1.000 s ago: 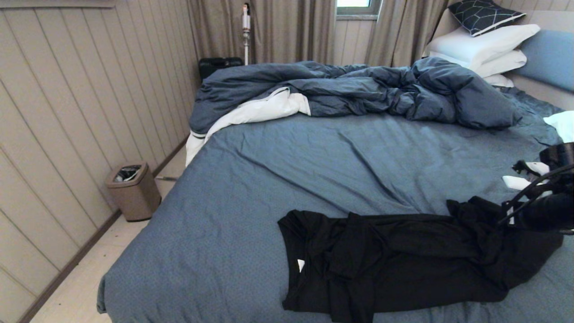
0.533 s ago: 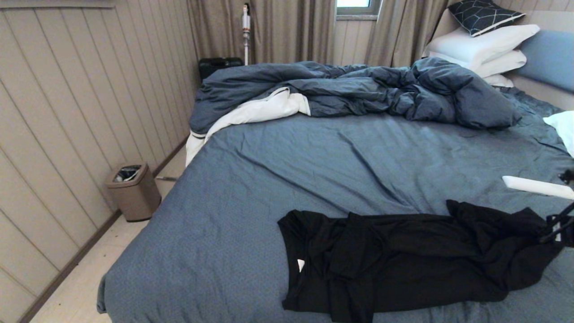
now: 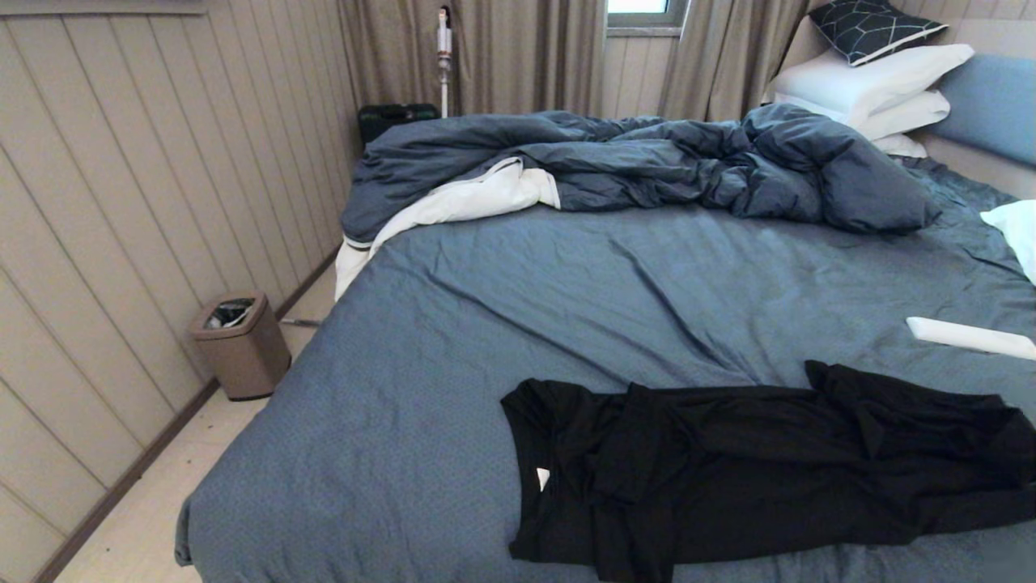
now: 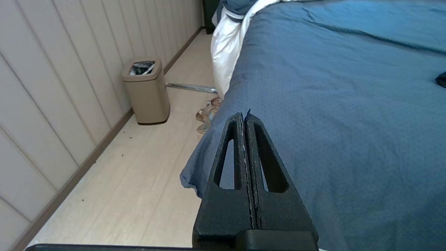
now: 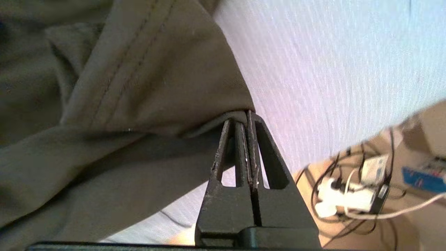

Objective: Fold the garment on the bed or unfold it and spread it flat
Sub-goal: Unford the black T-shirt

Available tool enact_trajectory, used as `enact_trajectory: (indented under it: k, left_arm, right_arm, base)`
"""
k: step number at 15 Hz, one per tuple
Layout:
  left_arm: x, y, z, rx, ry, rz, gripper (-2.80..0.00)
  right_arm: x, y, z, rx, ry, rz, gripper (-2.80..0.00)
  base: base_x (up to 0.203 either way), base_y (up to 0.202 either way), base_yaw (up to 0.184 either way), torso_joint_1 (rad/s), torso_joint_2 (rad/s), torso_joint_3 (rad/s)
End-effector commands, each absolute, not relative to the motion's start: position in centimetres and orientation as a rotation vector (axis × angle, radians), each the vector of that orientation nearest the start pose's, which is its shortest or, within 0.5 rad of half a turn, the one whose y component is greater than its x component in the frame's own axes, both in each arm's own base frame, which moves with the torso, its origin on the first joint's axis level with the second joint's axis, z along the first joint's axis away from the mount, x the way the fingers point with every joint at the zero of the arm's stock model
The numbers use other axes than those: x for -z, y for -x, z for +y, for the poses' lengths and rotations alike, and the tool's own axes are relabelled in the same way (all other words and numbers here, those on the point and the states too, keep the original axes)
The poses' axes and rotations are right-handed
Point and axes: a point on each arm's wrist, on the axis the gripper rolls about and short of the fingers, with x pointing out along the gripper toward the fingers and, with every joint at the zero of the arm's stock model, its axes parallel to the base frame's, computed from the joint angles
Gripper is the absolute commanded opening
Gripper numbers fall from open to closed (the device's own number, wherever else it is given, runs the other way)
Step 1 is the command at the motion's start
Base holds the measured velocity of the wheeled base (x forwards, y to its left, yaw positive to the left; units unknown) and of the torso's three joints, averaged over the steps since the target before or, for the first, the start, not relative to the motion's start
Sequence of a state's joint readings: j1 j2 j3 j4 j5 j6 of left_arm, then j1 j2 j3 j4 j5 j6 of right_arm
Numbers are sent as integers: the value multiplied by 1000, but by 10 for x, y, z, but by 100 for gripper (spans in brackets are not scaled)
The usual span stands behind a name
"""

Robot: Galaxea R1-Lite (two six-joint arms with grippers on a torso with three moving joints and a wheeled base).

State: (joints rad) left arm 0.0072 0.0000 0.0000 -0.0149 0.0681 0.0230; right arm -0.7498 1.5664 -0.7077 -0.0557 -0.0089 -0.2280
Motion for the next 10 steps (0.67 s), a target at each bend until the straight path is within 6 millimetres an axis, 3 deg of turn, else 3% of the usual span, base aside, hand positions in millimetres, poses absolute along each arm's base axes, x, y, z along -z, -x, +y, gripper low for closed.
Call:
enact_trajectory:
  k: [1,8,10]
  left_arm:
    - [-77,23,1,-77,-23,-14,-280]
    - [-77,23,1,-77,-23,-14,-280]
    - [-77,23,1,-77,-23,-14,-280]
  right_arm:
    - [-137,-167,-169,646,-119,856,-280]
    - [-130,-153,-190,711,-155,851,-280]
    - [-128,-152,-190,708,-152,857,0]
  base:
    - [0,0,0,0,0,0]
    - [0,0,0,0,0,0]
    - [0,0,0,0,0,0]
